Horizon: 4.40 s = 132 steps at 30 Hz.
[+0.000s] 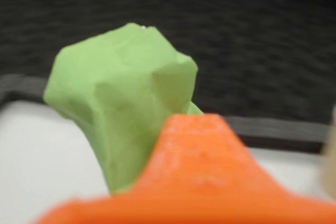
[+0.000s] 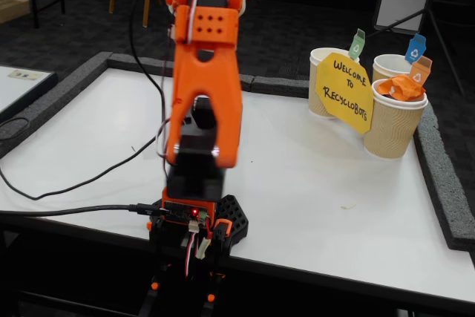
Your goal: Sort rubbish by color.
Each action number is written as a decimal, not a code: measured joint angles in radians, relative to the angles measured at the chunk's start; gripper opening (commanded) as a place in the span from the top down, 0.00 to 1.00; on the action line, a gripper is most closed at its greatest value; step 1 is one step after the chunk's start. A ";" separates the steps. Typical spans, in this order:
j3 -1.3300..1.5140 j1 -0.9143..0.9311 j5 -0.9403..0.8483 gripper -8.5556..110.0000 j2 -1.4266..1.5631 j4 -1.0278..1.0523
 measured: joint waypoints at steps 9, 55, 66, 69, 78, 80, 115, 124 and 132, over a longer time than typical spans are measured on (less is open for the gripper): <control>0.000 0.331 0.000 0.93 0.000 0.000; 0.115 0.684 0.000 0.93 -0.044 -0.094; 0.141 0.684 0.000 0.93 -0.118 -0.146; 0.141 0.684 0.000 0.93 -0.123 -0.147; 0.123 0.637 0.000 0.93 -0.123 -0.072; 0.104 0.618 0.000 0.93 -0.123 -0.054; -0.179 0.615 0.000 0.93 -0.074 0.135; 0.034 0.655 0.000 0.93 -0.041 -0.003; 0.183 0.658 0.000 0.93 -0.041 -0.067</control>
